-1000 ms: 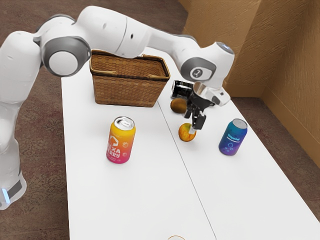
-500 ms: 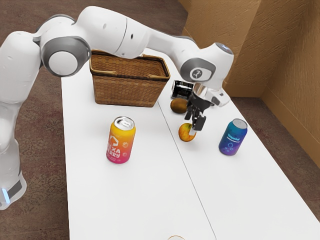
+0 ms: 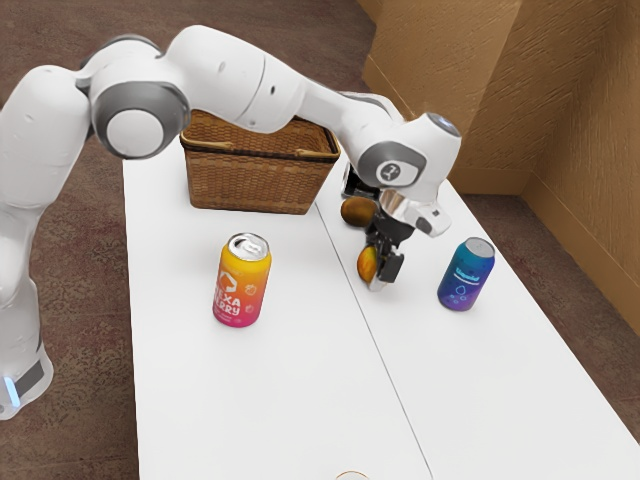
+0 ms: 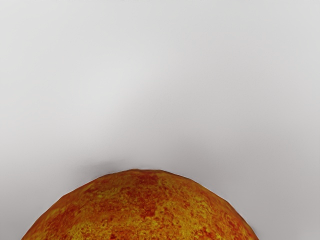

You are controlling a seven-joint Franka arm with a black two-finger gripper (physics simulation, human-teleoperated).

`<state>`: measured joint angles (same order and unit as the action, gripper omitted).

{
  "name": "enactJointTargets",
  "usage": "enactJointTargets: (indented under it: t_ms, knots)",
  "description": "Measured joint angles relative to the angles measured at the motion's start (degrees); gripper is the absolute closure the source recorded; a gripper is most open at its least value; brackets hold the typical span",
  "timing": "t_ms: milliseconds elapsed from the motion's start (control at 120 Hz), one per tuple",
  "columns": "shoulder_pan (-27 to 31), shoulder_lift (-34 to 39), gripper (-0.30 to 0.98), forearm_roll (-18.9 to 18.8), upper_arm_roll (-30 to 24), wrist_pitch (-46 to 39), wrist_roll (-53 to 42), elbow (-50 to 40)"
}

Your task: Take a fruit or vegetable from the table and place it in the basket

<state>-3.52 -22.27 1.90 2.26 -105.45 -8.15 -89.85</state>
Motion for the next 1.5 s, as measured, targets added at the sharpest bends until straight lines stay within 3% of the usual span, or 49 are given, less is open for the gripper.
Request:
enactJointTargets:
  t_ms: [150,258,417,567,700,875,1217,1500]
  knots:
    - [0.1,0.2,0.27,-0.7,0.0,-0.5,0.7,0.0]
    - [0.1,2.9,0.34,-1.5,-0.1,-0.1,1.1,1.2]
    - [1.1,8.5,0.3,-3.7,-0.2,5.9,0.6,10.2]
    - [3.4,16.9,0.31,-4.6,0.1,9.8,-0.1,4.9]
    - [12.8,19.6,0.31,-5.5,-2.2,11.4,-1.3,2.4]
    - [23.5,16.4,0.32,-5.8,-5.0,10.7,-3.9,2.1]
    - [26.0,15.0,0.32,-5.7,-5.1,8.3,-8.6,2.6]
    - [24.7,21.1,0.32,-5.6,-4.4,8.0,-11.4,-4.3]
